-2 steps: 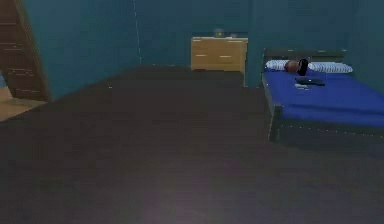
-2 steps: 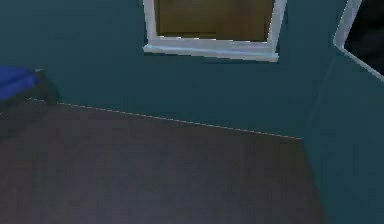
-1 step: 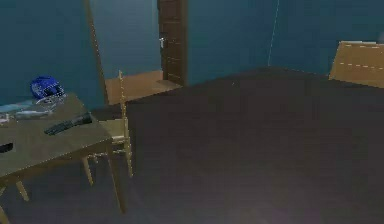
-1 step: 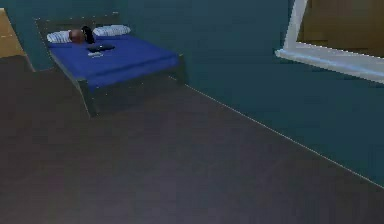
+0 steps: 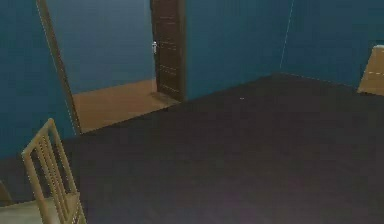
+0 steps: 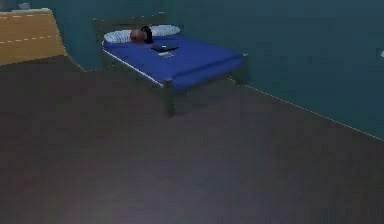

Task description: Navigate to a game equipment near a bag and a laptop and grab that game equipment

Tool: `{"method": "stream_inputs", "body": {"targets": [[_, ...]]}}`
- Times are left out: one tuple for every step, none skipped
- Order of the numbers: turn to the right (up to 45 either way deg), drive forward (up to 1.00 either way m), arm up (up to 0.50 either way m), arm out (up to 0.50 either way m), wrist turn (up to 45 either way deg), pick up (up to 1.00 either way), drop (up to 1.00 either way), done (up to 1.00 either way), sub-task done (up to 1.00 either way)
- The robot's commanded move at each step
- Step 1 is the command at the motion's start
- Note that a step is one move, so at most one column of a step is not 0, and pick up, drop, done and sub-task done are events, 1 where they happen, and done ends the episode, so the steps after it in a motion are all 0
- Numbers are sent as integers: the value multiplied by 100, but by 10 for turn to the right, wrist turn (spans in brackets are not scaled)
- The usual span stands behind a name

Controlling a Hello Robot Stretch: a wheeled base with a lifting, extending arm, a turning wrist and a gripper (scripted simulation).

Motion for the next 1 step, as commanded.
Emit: {"method": "stream_inputs", "body": {"targets": [[0, 100, 0, 0, 0, 0, 0, 0, 0]]}}
